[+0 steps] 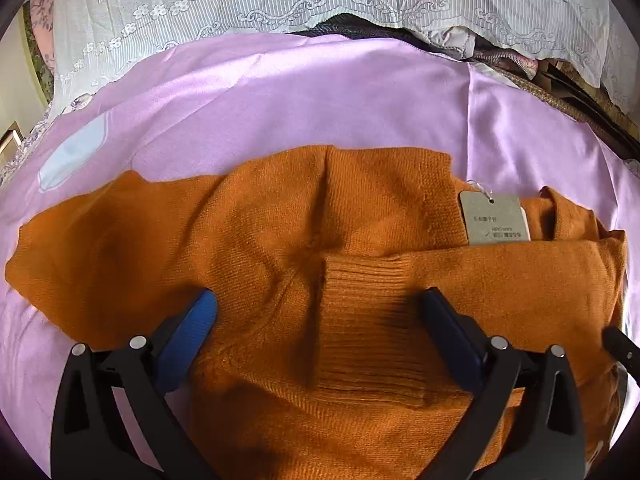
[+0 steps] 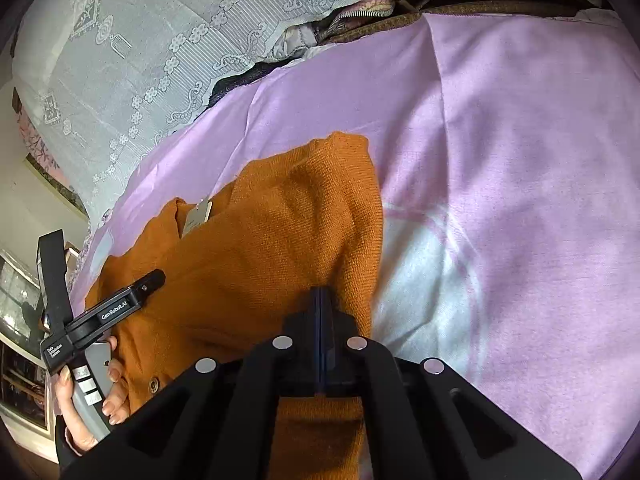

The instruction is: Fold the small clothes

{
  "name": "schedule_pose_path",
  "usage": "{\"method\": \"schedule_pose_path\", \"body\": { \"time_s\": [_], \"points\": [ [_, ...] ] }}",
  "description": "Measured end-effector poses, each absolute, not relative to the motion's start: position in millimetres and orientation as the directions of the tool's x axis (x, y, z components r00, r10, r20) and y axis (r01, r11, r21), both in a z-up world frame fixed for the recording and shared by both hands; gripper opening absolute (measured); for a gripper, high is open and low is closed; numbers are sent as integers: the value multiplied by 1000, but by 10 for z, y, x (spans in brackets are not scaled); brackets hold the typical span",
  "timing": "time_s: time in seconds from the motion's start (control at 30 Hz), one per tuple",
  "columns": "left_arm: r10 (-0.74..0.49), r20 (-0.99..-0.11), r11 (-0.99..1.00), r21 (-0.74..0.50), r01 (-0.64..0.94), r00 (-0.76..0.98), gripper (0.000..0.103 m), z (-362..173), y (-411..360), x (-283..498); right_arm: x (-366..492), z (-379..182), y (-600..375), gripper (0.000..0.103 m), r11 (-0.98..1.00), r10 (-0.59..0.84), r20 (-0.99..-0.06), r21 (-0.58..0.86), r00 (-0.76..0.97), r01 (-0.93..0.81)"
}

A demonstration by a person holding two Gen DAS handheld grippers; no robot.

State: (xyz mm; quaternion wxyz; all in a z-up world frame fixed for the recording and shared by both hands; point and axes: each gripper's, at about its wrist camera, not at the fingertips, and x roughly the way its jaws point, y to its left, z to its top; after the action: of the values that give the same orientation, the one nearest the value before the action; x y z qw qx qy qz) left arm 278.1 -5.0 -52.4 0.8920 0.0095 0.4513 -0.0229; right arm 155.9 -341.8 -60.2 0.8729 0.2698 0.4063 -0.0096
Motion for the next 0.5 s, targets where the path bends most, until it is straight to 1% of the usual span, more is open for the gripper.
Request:
{"method": "schedule_pose_path", "body": {
  "time_s": [0.03,0.13,0.2,0.27,0.4,0.47,0.5],
  "points": [
    [-32,-805,999,-3,49,592,99,-523,-48,2781,1525,-582,-3412,0,857,191,-713,456,675,239],
    [-24,-796,999,5,47,605,99,-502,-49,2761,1483,-419,-3472,6,839,177,-673,484,718,247],
    [-16,-793,999,16,47,609,99,-499,-65,2750,1546,-280,-3519,6,847,133,-652,466,746,257],
    [-10,-794,999,24,48,607,99,-508,-81,2760,1705,-205,-3579,6,846,121,-648,464,752,263],
    [-8,-801,999,24,46,599,99,-531,-83,2776,2062,-363,-3719,5,822,149,-678,489,720,290],
    [-10,-802,999,21,46,597,99,-535,-77,2787,2166,-554,-3803,0,828,115,-727,447,677,340],
    [-14,-804,999,16,45,595,99,-533,-70,2798,2157,-625,-3816,0,828,112,-727,445,678,341]
  ]
}}
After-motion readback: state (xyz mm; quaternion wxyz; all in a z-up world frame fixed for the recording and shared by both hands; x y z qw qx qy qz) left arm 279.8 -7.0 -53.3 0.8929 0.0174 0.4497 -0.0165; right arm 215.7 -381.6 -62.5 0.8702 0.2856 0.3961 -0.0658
